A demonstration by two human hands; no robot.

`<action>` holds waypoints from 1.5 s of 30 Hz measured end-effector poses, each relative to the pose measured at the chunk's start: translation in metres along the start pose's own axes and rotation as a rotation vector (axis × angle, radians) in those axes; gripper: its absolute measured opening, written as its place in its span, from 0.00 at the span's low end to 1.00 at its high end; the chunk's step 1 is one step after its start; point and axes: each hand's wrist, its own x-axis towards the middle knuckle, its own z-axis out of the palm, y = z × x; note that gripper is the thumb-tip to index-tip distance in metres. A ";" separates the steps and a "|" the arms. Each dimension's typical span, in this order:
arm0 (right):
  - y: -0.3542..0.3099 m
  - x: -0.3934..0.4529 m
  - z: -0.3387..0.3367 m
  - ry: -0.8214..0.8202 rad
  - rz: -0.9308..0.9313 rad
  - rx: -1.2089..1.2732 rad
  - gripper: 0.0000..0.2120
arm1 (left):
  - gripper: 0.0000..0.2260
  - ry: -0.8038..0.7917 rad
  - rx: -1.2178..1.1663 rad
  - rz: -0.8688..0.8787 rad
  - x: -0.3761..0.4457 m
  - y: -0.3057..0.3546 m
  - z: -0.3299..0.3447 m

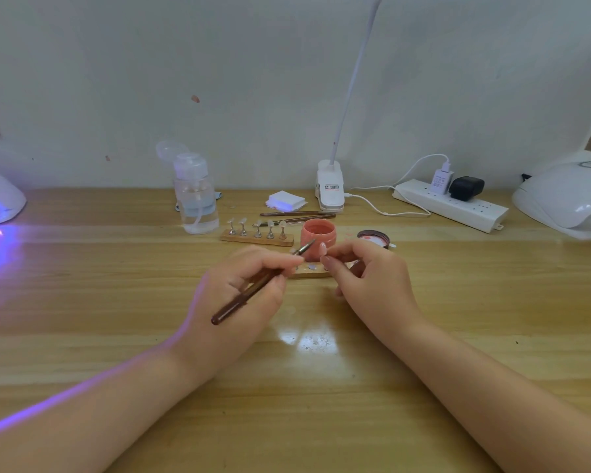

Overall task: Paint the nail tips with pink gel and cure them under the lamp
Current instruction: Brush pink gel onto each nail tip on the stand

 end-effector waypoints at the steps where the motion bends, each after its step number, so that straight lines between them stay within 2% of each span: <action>1: 0.000 0.000 0.000 -0.002 0.000 0.002 0.06 | 0.10 -0.020 0.031 0.025 0.000 -0.001 0.000; 3: 0.000 0.000 0.000 -0.002 -0.008 0.001 0.07 | 0.08 -0.041 0.079 0.051 -0.001 -0.002 -0.001; 9: 0.000 0.001 0.000 0.000 -0.019 -0.002 0.04 | 0.13 -0.021 0.093 -0.012 -0.003 -0.006 -0.001; 13: -0.001 0.001 0.000 0.004 -0.021 0.000 0.08 | 0.12 -0.041 0.121 -0.009 -0.004 -0.006 -0.001; 22: 0.000 0.001 0.000 -0.012 -0.010 -0.004 0.06 | 0.08 0.025 0.012 -0.070 -0.005 -0.003 0.001; 28: 0.001 0.001 0.000 0.003 -0.011 0.017 0.02 | 0.06 -0.024 0.019 -0.069 -0.005 -0.006 -0.001; 33: 0.001 0.001 0.000 -0.020 -0.001 0.037 0.03 | 0.07 0.051 -0.052 -0.070 -0.003 -0.006 0.001; 39: 0.001 0.001 0.000 -0.005 -0.011 0.019 0.03 | 0.07 -0.025 -0.023 -0.083 -0.003 -0.006 -0.001; 42: 0.001 0.001 0.000 -0.005 -0.007 0.028 0.03 | 0.08 0.000 -0.062 -0.048 -0.004 -0.004 -0.001; 45: 0.002 0.000 0.000 -0.016 -0.009 0.029 0.03 | 0.07 0.038 -0.079 -0.086 -0.002 -0.006 -0.001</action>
